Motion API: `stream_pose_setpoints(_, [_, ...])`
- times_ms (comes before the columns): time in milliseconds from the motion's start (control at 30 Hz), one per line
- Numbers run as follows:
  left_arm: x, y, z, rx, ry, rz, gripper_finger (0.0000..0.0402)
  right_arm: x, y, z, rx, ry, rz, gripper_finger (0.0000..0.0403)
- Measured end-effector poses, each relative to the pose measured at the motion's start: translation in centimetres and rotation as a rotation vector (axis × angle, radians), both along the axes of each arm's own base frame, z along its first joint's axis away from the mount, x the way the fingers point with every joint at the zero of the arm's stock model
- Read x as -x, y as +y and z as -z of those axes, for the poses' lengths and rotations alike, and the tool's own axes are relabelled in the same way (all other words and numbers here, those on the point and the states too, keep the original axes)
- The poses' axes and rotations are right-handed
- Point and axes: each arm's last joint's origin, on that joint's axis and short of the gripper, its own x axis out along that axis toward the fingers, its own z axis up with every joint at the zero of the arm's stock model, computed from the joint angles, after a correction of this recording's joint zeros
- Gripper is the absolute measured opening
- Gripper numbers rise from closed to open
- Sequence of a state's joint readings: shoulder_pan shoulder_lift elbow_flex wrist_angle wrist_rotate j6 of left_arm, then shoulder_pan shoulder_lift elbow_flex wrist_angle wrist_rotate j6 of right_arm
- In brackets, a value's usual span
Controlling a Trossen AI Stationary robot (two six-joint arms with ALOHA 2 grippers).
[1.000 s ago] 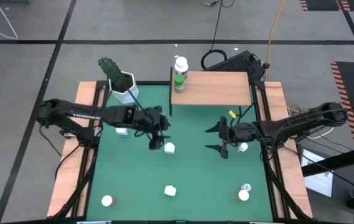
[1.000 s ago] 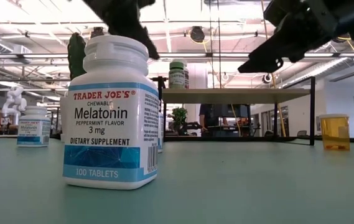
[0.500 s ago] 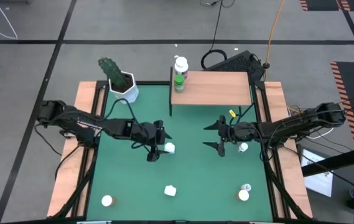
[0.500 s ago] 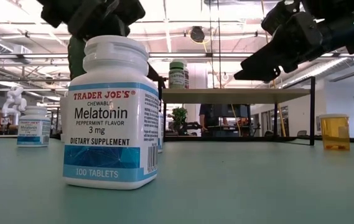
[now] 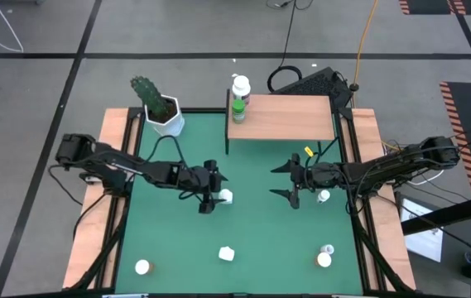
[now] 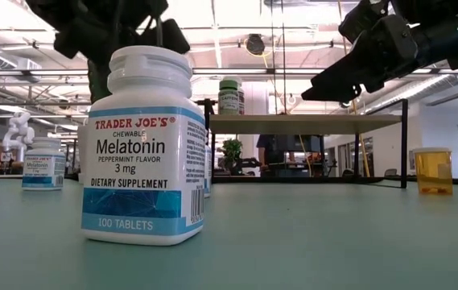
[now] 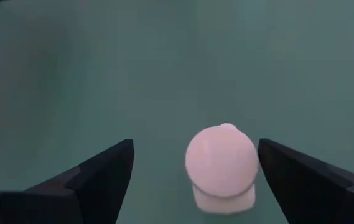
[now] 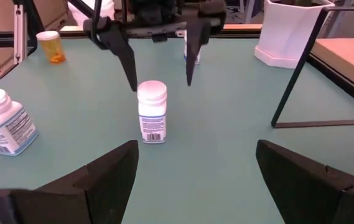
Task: Pick and place medicine bottles onto shelf by color
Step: Put the middle blue pill bottle on the shelf
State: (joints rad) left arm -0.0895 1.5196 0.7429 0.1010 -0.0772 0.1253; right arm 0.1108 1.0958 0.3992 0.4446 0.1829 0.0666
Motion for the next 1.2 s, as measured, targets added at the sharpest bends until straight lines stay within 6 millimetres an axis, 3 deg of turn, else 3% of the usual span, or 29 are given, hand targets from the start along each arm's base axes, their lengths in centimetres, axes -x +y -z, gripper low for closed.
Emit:
stream_pose_setpoints(367, [-0.3,-0.2,1.2,0.028,0.046,0.04,0.0271,0.0,0.0,0.0,-0.003,0.003,0.001,0.0318])
stream_pose_setpoints(667, [-0.4,0.2,1.1,0.03,0.04,0.029,0.0178,0.0,0.0,0.0,-0.001,0.0,0.0,0.0318])
stream_pose_setpoints(1200, [-3.0,0.7,-4.9,0.074,0.121,-0.042,0.0183,0.4,0.0,0.8,-0.022,0.026,0.007,0.0318])
